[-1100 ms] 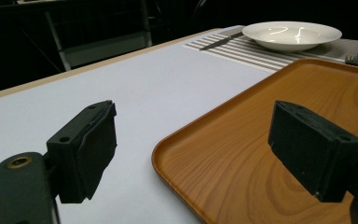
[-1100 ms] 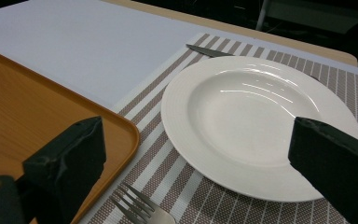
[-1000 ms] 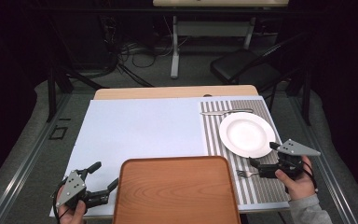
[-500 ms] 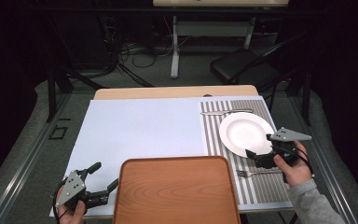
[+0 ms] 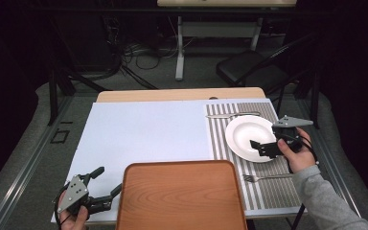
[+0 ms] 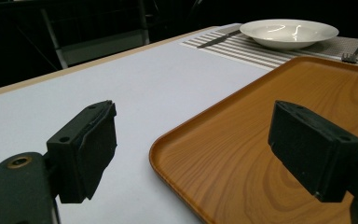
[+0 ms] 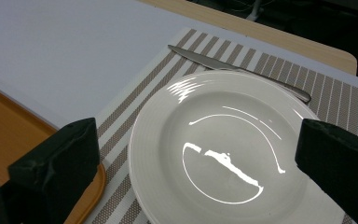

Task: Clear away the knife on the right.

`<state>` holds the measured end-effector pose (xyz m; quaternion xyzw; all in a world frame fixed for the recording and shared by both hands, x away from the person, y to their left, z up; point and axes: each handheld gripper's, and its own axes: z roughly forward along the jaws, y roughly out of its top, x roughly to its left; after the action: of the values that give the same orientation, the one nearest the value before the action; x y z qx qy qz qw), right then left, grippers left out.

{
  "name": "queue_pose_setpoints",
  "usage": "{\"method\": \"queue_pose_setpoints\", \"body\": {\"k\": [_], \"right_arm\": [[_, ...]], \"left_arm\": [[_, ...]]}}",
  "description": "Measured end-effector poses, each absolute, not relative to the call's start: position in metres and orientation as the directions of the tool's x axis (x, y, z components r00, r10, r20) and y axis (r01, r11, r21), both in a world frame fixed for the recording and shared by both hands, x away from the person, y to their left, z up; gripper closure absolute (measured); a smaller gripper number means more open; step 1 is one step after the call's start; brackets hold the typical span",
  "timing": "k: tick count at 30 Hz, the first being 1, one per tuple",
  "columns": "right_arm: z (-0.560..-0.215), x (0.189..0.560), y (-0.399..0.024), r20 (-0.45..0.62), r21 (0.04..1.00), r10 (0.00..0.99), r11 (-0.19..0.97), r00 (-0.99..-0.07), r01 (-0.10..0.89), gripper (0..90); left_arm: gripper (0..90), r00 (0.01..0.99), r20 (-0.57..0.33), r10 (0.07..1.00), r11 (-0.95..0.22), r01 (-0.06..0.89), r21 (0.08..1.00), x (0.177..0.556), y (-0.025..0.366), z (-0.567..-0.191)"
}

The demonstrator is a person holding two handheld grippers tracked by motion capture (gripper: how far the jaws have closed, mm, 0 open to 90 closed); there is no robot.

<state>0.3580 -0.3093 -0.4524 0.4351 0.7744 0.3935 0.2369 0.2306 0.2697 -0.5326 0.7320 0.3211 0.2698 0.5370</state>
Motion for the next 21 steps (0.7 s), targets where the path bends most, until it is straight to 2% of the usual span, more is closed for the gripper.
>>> {"method": "queue_pose_setpoints", "body": {"k": [21], "right_arm": [[-0.44, 0.415, -0.296, -0.068, 0.79, 0.871, 0.344, -0.486, 0.507, 0.0]], "left_arm": [[15.6, 0.651, 0.05, 0.758, -0.222, 0.185, 0.957, 0.232, 0.27, -0.534]]}}
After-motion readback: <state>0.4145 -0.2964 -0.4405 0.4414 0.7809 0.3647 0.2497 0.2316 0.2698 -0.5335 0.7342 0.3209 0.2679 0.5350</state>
